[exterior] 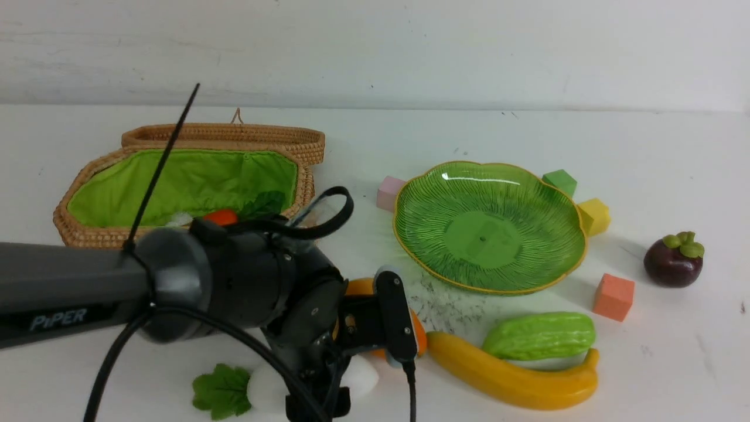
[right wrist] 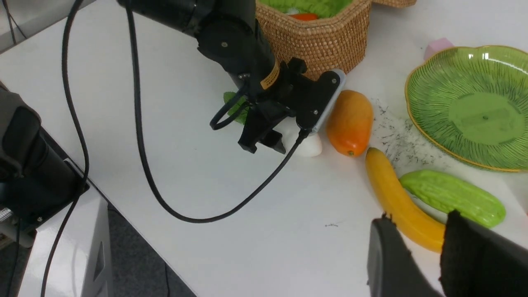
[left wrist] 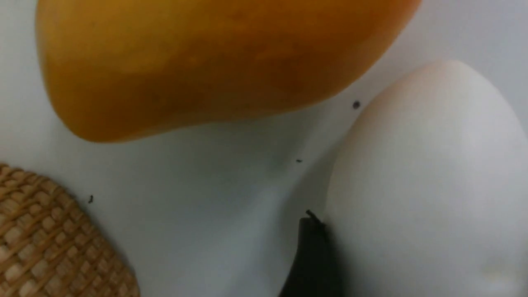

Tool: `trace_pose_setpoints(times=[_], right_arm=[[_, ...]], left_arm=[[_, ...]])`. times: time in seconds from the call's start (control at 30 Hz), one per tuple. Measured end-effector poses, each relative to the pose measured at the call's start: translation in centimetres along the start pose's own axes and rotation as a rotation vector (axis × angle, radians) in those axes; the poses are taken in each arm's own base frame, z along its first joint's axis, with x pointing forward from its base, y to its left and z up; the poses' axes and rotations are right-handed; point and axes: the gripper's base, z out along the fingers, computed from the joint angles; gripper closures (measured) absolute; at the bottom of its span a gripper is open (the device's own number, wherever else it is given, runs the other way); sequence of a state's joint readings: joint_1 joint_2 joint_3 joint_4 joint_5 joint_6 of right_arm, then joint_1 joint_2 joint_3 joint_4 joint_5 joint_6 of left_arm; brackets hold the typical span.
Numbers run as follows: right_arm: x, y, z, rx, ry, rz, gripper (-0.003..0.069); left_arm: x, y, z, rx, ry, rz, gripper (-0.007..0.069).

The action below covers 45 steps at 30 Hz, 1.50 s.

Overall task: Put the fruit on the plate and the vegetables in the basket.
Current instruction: Take a daikon with your left arm and place it on the basket on the left.

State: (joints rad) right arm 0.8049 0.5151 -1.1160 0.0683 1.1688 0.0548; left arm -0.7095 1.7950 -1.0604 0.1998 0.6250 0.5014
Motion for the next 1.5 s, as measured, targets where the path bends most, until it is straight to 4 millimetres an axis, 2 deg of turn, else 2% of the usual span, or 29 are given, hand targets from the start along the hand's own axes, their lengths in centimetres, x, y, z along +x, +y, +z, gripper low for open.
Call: trace_pose_setpoints(times=[0.17,0.3,0.37,0.47,0.5,0.53,0.6,0.63,0.67,0.7,0.73,0.83,0.97,1.07,1.2,1.5], right_arm=[[0.0,0.0,0.0,0.0,-0.001,0.0,0.0454],[-0.1,0.0,0.0,0.0,-0.006,0.0,0.0452],[-0.1,0.0,0.0,0.0,-0.008,0.0,0.045],[-0.3,0.0,0.0,-0.002,-0.028,0.0,0.0451],[-0.4,0.0,0.0,-0.003,-0.049,0.0,0.0451],[-0.6,0.0,0.0,-0.003,-0.063,0.0,0.0451],[-1.2,0.1,-0.1,-0.007,-0.135,0.0,0.0449],[-1.3,0.1,-0.1,-0.008,-0.148,0.0,0.0449],[-1.8,0.1,-0.2,-0.008,-0.198,-0.003,0.0449],[-1.9,0.1,-0.2,-0.009,-0.206,-0.005,0.0449],[-2.3,0.1,-0.3,-0.004,-0.26,-0.014,0.0449],[-2.9,0.0,-0.5,0.007,-0.326,-0.032,0.0447],[-3.1,-0.1,-0.5,0.013,-0.346,-0.041,0.0447],[-3.0,-0.1,-0.5,0.013,-0.341,-0.041,0.0447],[-2.8,-0.1,-0.4,0.015,-0.308,-0.04,0.0447],[-2.6,-0.1,-0.4,0.011,-0.29,-0.037,0.0443]], left_arm=[[0.2,-0.1,-0.1,0.013,0.023,-0.003,0.013],[0.7,-0.6,-1.4,0.043,0.054,-0.027,0.013],[0.8,-0.8,-3.0,0.036,0.04,-0.052,0.013],[1.2,-0.6,-7.0,-0.015,-0.025,-0.115,0.013],[1.6,-0.5,-8.7,-0.049,-0.049,-0.129,0.013],[1.8,-0.4,-9.5,-0.072,-0.06,-0.132,0.013],[2.9,0.3,-12.7,-0.212,-0.098,-0.121,0.013],[2.9,0.4,-12.7,-0.221,-0.094,-0.119,0.013],[3.3,0.9,-14.0,-0.312,-0.117,-0.111,0.013],[3.4,1.1,-14.2,-0.339,-0.116,-0.107,0.013],[3.7,1.9,-15.4,-0.464,-0.135,-0.081,0.013],[3.7,3.2,-16.6,-0.635,-0.169,-0.068,0.013],[3.6,5.0,-16.4,-0.748,-0.217,-0.128,0.013],[5.0,7.1,-14.7,-0.758,-0.182,-0.215,0.013],[6.4,8.9,-12.6,-0.75,-0.106,-0.21,0.013],[6.3,9.6,-10.2,-0.706,-0.087,-0.158,0.013]])
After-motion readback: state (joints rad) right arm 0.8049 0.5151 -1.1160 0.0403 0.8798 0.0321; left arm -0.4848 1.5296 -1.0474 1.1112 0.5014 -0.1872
